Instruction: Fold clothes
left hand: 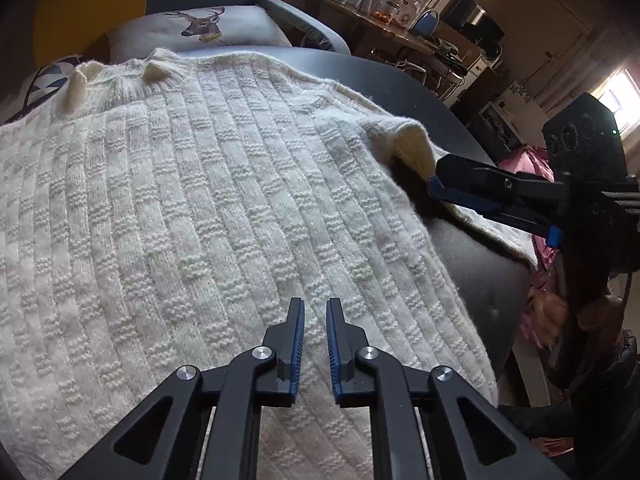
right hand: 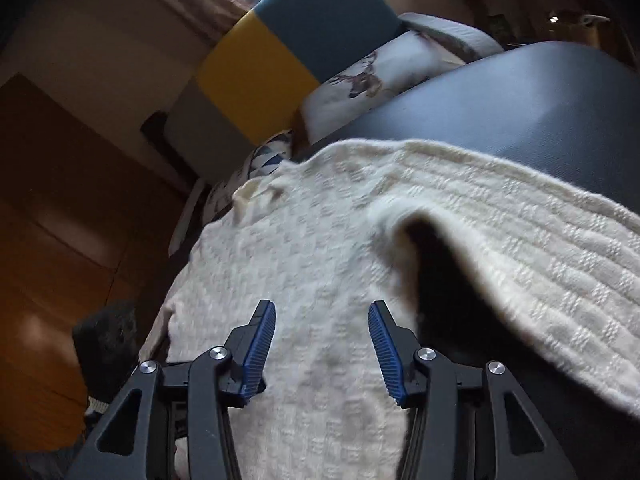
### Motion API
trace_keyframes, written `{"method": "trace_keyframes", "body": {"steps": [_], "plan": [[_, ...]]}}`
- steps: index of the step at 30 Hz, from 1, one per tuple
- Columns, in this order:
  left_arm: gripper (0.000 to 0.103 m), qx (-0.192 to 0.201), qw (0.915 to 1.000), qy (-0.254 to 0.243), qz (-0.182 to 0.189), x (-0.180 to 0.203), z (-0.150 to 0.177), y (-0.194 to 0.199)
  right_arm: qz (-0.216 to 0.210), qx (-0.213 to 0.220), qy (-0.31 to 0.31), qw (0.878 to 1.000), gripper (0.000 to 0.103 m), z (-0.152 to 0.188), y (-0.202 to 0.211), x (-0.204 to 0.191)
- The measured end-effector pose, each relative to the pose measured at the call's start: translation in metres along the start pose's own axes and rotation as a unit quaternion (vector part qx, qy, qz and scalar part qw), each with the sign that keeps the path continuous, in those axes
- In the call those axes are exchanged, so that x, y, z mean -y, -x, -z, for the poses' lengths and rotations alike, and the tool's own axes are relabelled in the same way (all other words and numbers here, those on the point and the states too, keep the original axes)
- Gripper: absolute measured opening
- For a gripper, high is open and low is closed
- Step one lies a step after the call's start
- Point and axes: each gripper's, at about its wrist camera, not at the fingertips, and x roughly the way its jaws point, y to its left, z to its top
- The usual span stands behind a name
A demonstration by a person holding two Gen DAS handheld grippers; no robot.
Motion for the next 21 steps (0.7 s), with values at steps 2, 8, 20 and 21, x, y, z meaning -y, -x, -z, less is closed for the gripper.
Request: {"method": "trace_keyframes", "body": {"steps": [2,8,20,21], "plan": [[0.010,-0.004,1.0000,-0.003,-0.006,-0.002,0.005,-0.005,0.032,-0.032,0.008,0.999,0.051,0.009,-0.019,-0.002],[0.010,0.015,0.9997,-0.006,0.017,-0.004,-0.007,0.014,0.085,-0.040,-0.003,0.996,0.037,0.018,-0.033,0.013],[0.010,0.063,0.9940,-0.089,0.000,0.044,-0.150,-0.004,0.264,0.115,-0.110,0.951,0.037,0.038,0.169,0.091],[0.010,0.058,0.9935,-0.098,-0.002,0.050,-0.156,-0.012,0.289,0.120,-0.124,0.942,0.037,0.043,0.185,0.102]]}}
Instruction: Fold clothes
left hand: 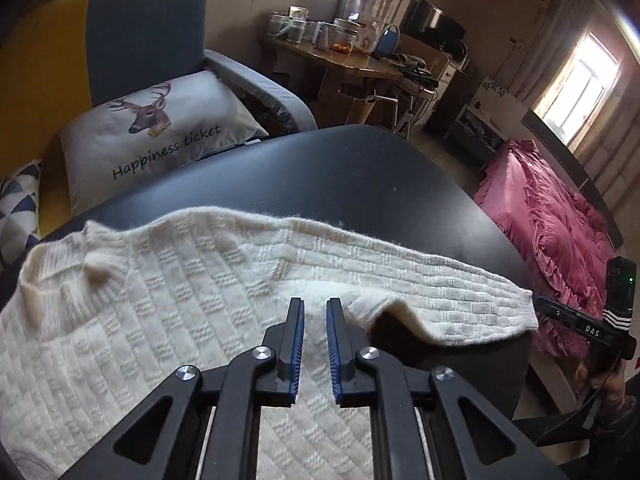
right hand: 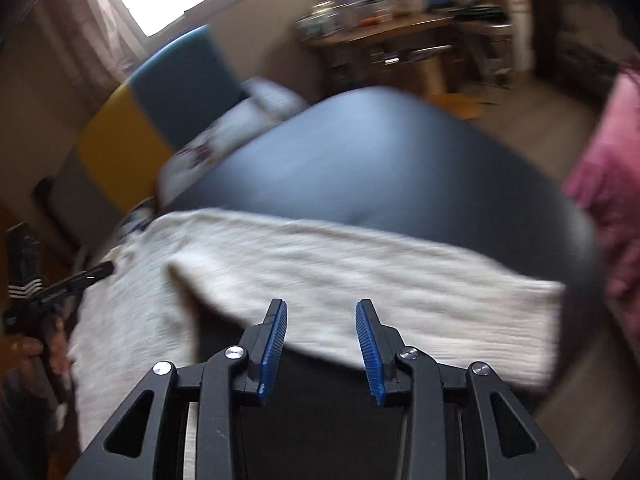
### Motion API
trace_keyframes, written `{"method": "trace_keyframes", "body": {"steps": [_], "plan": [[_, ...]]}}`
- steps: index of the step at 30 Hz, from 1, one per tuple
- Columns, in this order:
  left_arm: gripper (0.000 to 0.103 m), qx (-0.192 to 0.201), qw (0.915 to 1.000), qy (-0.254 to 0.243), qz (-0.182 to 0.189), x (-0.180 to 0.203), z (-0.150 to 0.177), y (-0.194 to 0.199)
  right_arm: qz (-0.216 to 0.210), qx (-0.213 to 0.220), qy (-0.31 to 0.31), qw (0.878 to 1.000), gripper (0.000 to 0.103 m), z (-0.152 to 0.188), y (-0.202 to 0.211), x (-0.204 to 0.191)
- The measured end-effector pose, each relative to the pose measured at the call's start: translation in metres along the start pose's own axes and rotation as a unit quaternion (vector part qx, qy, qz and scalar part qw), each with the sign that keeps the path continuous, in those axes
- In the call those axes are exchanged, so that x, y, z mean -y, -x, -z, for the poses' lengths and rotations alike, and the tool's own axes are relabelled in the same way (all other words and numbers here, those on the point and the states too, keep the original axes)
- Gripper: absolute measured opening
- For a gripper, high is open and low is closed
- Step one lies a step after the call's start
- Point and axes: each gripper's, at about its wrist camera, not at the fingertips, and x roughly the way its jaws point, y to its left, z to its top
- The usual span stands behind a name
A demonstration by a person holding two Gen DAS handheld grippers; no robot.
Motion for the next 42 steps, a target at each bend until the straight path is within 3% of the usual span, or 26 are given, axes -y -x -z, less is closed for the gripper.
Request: {"method": "trace_keyframes", "body": {"steps": [3,6,8,9,12,15,16,18,19,20,24,27,30,31,33,34,35,38,42], "plan": [[0.010,-0.020,0.9994,-0.027,-0.008,0.012,-0.012,-0.030,0.064,-0.005,-0.026,0.998,0.038,-0.005,0.012,0.046],[0.010,-0.038,0.9982,-0.045,-0.013,0.021,-0.019,-0.058,0.082,-0.022,-0.030,0.996,0.042,-0.007,0.009,0.069],[0.010,-0.046,0.9976,-0.050,-0.013,0.024,-0.021,-0.069,0.091,-0.044,-0.022,0.995,0.061,-0.006,-0.003,0.072],[0.010,-0.050,0.9974,-0.050,-0.013,0.024,-0.023,-0.073,0.094,-0.052,-0.017,0.994,0.064,-0.006,-0.009,0.072],[0.010,-0.061,0.9969,-0.047,-0.016,0.022,-0.026,-0.087,0.098,-0.066,-0.003,0.993,0.065,-0.004,-0.026,0.068],[0.010,-0.078,0.9956,-0.046,-0.023,0.019,-0.027,-0.101,0.142,-0.064,0.065,0.986,0.064,0.003,-0.041,0.053],[0.010,-0.089,0.9945,-0.048,-0.029,0.018,-0.025,-0.108,0.151,-0.057,0.087,0.983,0.064,0.004,-0.043,0.047],[0.010,-0.100,0.9928,-0.052,-0.038,0.015,-0.021,-0.119,0.158,-0.051,0.112,0.980,0.046,0.002,-0.044,0.039],[0.010,-0.102,0.9926,-0.053,-0.040,0.014,-0.020,-0.122,0.161,-0.049,0.117,0.979,0.018,-0.001,-0.045,0.037],[0.010,-0.098,0.9932,-0.050,-0.039,0.014,-0.021,-0.121,0.163,-0.047,0.123,0.978,0.014,-0.004,-0.046,0.034],[0.010,-0.064,0.9961,-0.051,-0.035,0.015,-0.029,-0.110,0.165,-0.022,0.123,0.978,0.014,-0.028,-0.044,0.029],[0.010,-0.095,0.9929,-0.057,-0.043,0.013,-0.027,-0.128,0.186,-0.017,0.120,0.975,0.014,-0.041,-0.051,0.032],[0.010,-0.092,0.9927,-0.057,-0.052,0.015,-0.026,-0.134,0.199,-0.026,0.103,0.974,0.015,-0.040,-0.069,0.045],[0.010,-0.092,0.9928,-0.054,-0.054,0.015,-0.025,-0.134,0.195,-0.016,0.093,0.976,0.017,-0.041,-0.068,0.047],[0.010,-0.086,0.9933,-0.053,-0.055,0.014,-0.023,-0.132,0.184,-0.005,0.064,0.981,0.033,-0.041,-0.065,0.054],[0.010,-0.084,0.9936,-0.051,-0.055,0.014,-0.022,-0.131,0.178,0.001,0.046,0.983,0.053,-0.041,-0.061,0.059],[0.010,-0.081,0.9942,-0.046,-0.054,0.013,-0.022,-0.129,0.173,0.010,0.029,0.984,0.059,-0.041,-0.054,0.064],[0.010,-0.048,0.9971,-0.037,-0.046,0.013,-0.021,-0.114,0.166,0.046,0.006,0.985,0.059,-0.041,-0.031,0.069],[0.010,-0.022,0.9983,-0.038,-0.038,0.018,-0.011,-0.095,0.124,0.060,0.055,0.989,0.059,-0.047,-0.024,0.042]]}}
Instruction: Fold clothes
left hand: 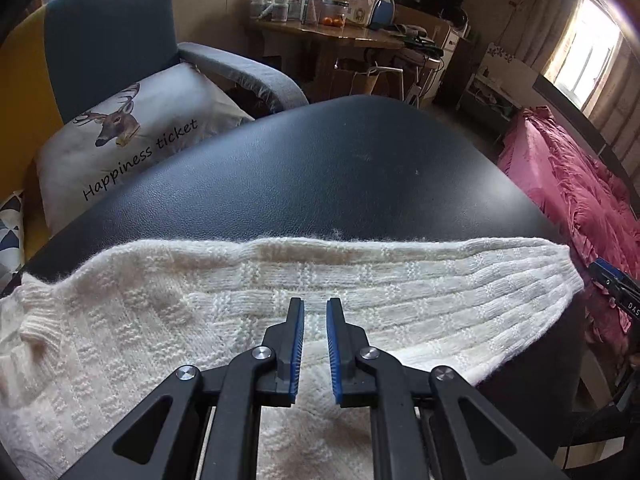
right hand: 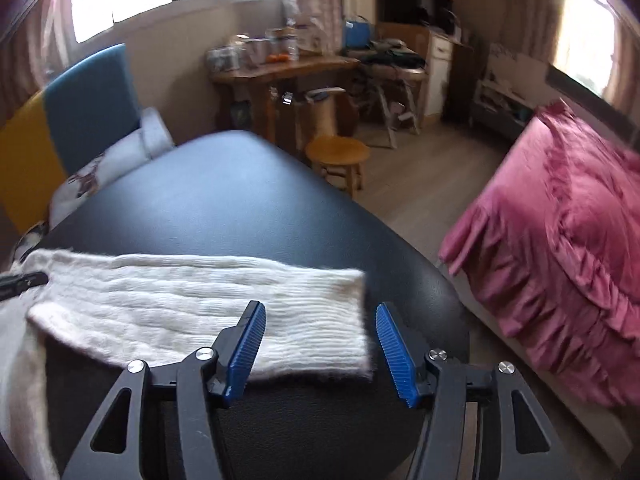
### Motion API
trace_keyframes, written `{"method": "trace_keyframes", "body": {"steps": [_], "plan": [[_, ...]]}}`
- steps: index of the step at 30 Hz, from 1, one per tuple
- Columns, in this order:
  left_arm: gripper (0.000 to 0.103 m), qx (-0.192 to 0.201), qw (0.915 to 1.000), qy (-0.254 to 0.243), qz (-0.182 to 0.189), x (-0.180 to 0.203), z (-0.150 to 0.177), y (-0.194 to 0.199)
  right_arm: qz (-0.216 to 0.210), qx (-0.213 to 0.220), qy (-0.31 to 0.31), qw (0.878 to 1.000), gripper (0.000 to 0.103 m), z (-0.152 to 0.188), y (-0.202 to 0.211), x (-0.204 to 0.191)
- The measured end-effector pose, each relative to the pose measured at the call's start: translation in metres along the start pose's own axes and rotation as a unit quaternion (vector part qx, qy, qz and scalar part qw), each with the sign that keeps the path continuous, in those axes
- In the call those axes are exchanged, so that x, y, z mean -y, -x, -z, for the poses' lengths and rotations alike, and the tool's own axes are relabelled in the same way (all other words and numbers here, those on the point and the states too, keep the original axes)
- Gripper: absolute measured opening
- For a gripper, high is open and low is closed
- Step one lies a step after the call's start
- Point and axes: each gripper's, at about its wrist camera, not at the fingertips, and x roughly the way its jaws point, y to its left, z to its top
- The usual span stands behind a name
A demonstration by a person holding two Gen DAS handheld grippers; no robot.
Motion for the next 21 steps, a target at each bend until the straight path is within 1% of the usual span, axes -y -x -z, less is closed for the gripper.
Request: {"method": "trace_keyframes", "body": {"steps": [2,4,5,7,8,9,10,12,15,17,18,19,21], "plan": [[0.010,-0.007,1.0000,-0.002,0.004,0.001,0.004,0.000,-0.028,-0.002,0.023,0.999,0.059,-0.006,-0.004,-0.016],[0.010,-0.021,0.9998,-0.008,-0.002,0.002,0.010,-0.007,-0.047,-0.027,0.029,0.998,0.059,-0.008,-0.021,-0.030],[0.010,-0.033,0.9994,-0.008,-0.005,0.002,0.013,-0.015,-0.043,-0.042,0.033,0.998,0.059,-0.008,-0.032,-0.035],[0.010,-0.049,0.9987,0.001,-0.009,0.001,0.016,-0.027,-0.012,-0.072,0.048,0.996,0.058,-0.007,-0.057,-0.041],[0.010,-0.046,0.9989,0.007,-0.010,0.000,0.016,-0.028,0.007,-0.082,0.055,0.995,0.061,-0.005,-0.066,-0.042],[0.010,-0.044,0.9989,0.012,-0.011,0.000,0.016,-0.029,0.019,-0.081,0.059,0.995,0.062,-0.005,-0.071,-0.041],[0.010,-0.044,0.9989,0.013,-0.014,0.002,0.016,-0.030,0.023,-0.078,0.054,0.995,0.067,-0.006,-0.072,-0.038],[0.010,-0.037,0.9988,0.029,-0.008,-0.001,0.018,-0.027,0.019,-0.075,0.041,0.996,0.068,-0.006,-0.074,-0.034],[0.010,-0.009,0.9974,0.072,0.008,-0.022,0.026,-0.002,0.024,-0.080,0.041,0.996,0.068,-0.010,-0.072,-0.036],[0.010,0.012,0.9950,0.098,0.014,-0.039,0.033,0.017,0.027,-0.063,0.042,0.997,0.068,-0.015,-0.062,-0.044],[0.010,0.019,0.9943,0.105,0.007,-0.051,0.038,0.027,0.015,-0.047,0.047,0.998,0.068,-0.019,-0.053,-0.053],[0.010,0.027,0.9934,0.112,0.001,-0.062,0.043,0.037,-0.013,-0.037,0.053,0.998,0.068,-0.023,-0.046,-0.066],[0.010,0.036,0.9912,0.125,-0.021,-0.092,0.053,0.052,-0.089,-0.029,0.071,0.993,0.068,-0.032,-0.037,-0.103]]}}
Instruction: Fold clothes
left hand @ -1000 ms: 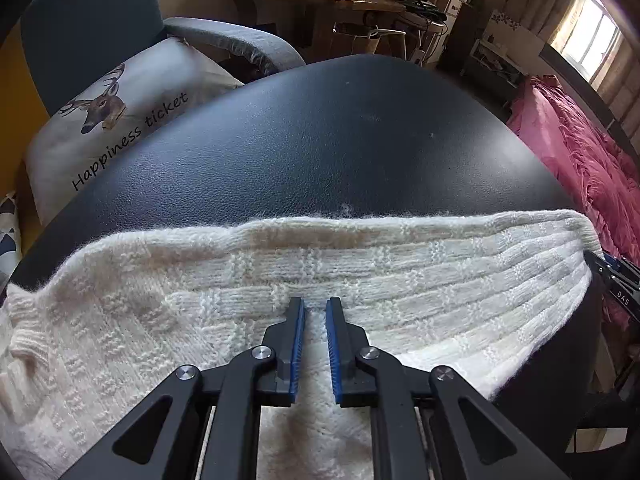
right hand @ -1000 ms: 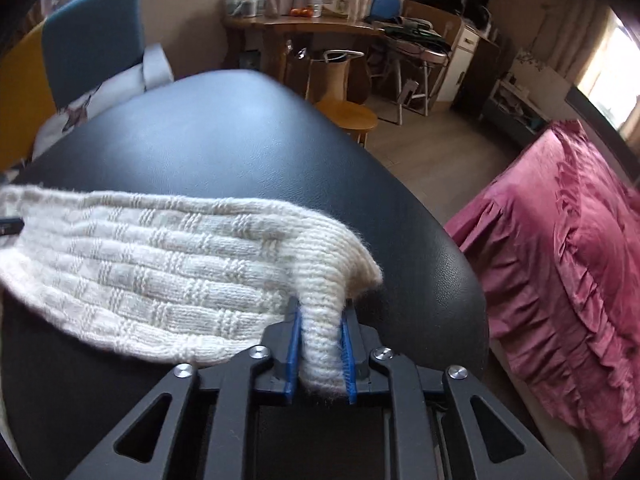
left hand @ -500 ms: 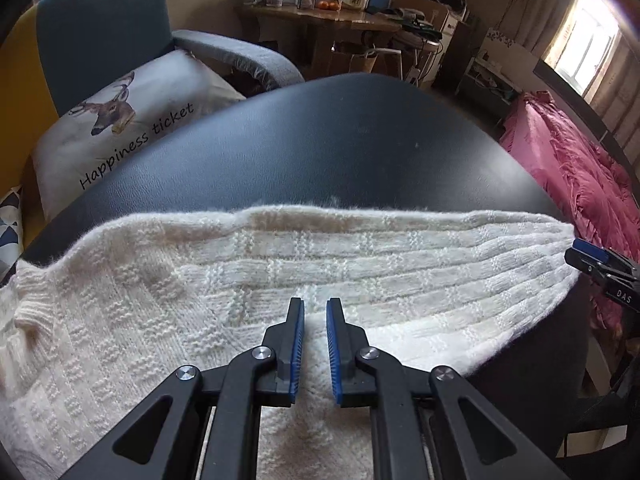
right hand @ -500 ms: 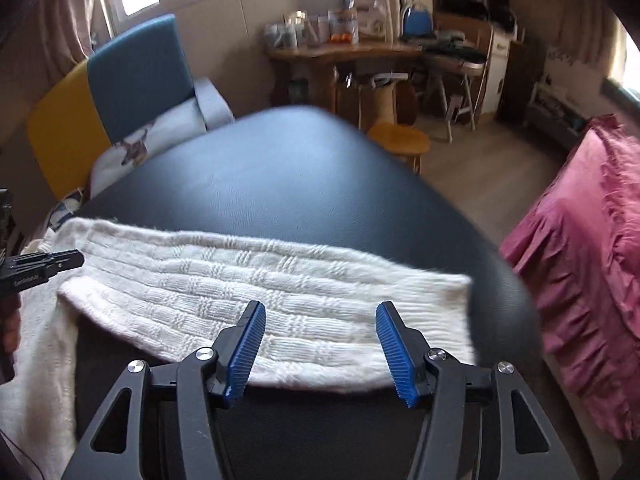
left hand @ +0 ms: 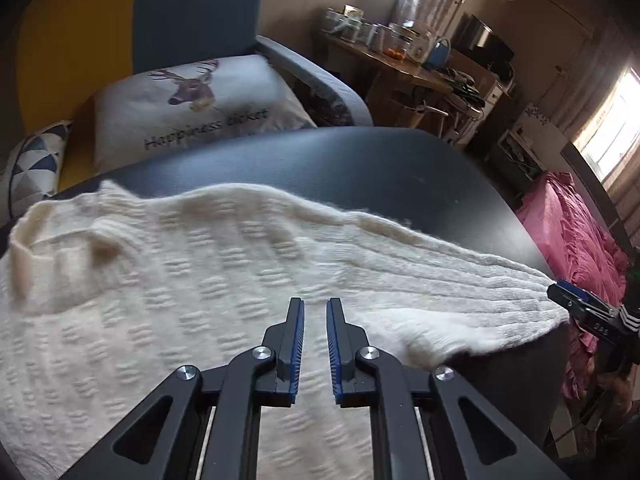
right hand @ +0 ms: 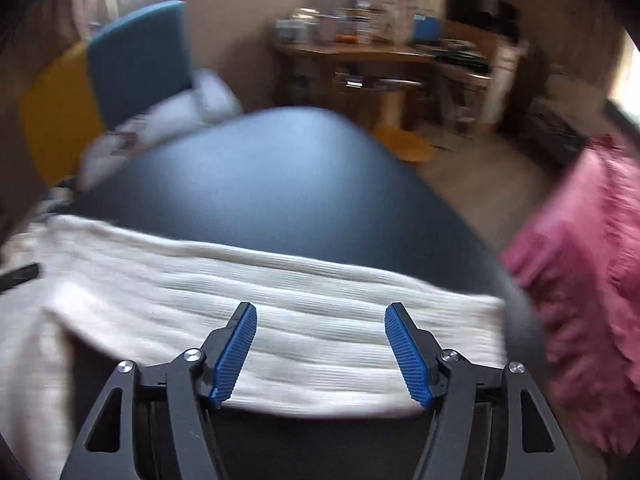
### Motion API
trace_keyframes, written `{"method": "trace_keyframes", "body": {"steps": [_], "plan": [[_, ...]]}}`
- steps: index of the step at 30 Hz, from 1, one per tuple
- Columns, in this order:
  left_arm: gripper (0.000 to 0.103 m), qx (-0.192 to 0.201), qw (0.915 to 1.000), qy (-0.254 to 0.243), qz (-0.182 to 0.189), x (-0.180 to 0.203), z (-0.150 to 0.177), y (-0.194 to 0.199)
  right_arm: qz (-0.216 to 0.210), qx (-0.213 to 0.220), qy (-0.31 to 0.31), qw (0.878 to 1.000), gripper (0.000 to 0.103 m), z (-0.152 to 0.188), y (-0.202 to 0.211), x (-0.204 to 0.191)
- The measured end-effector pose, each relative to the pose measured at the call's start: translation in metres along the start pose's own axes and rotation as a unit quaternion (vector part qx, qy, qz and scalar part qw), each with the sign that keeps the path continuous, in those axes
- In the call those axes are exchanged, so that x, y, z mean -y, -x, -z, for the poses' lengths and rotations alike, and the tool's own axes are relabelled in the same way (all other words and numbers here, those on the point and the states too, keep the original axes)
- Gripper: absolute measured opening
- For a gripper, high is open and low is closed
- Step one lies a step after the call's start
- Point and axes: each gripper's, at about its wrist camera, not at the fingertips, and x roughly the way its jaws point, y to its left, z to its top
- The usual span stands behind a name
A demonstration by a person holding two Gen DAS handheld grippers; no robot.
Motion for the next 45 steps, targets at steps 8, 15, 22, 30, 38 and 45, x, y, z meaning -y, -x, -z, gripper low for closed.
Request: {"method": "trace_keyframes", "body": {"steps": [8,15,22,30,38,45], "plan": [[0.015,0.018,0.9963,0.079,-0.028,-0.120,-0.011,0.034,-0.222,-0.046,0.097,0.969,0.068,-0.032,-0.040,-0.198],[0.026,-0.004,0.9963,0.083,0.025,-0.160,-0.052,0.018,-0.241,-0.103,0.117,0.958,0.069,-0.019,-0.087,-0.286],[0.029,-0.072,0.9874,0.093,0.106,-0.164,-0.066,-0.035,-0.234,-0.066,0.136,0.960,0.084,-0.005,-0.087,-0.288],[0.003,-0.011,0.9793,0.081,0.185,-0.148,-0.070,-0.015,-0.233,-0.049,0.156,0.959,0.091,0.004,-0.079,-0.293],[0.006,-0.026,0.9969,0.059,0.045,-0.142,-0.070,-0.050,-0.230,-0.040,0.161,0.959,0.091,0.009,-0.079,-0.295],[0.018,0.023,0.9875,0.134,0.079,-0.171,-0.057,0.007,-0.232,-0.042,0.163,0.958,0.093,0.008,-0.080,-0.295]]}}
